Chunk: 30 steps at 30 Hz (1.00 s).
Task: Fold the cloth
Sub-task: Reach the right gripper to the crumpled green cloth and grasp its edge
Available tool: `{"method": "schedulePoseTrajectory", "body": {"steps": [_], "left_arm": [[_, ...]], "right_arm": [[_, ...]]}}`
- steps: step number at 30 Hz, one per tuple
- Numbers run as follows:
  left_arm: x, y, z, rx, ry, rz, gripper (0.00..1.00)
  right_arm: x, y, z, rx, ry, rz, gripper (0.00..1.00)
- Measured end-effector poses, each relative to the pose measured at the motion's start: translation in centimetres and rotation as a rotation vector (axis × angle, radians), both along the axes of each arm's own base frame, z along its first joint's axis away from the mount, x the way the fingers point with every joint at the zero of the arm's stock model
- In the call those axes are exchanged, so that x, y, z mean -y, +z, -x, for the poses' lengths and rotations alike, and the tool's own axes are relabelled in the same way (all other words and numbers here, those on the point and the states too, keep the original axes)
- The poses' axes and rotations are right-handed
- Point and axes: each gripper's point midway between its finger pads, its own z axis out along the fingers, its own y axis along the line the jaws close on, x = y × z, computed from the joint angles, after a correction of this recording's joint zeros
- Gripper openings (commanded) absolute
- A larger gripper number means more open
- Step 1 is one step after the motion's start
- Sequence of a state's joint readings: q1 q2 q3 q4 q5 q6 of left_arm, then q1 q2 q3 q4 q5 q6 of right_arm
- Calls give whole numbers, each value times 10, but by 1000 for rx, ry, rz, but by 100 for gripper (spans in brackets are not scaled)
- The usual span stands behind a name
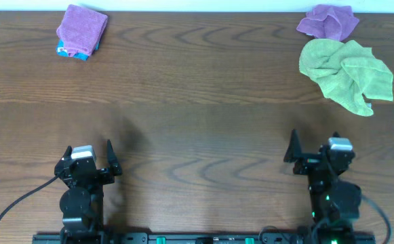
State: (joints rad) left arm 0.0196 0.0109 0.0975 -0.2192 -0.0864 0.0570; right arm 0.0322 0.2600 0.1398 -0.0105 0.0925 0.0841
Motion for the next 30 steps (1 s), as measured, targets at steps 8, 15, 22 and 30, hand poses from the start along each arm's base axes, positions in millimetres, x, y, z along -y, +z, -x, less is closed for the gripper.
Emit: {"method": "schedulePoseTrajectory", "body": {"steps": [8,15,22,30], "left_arm": [[0,0,0,0,0,0,95],[0,0,0,0,0,0,95],[0,0,0,0,0,0,95],[0,0,0,0,0,0,95]], "right_arm": [[47,-29,-31,-208,-177,-42,99],[99,-19,-77,-315,-306,-66,99],[156,-51,-115,-459,-403,-76,99],[201,-84,-147,-554,-429,-68,95]]}}
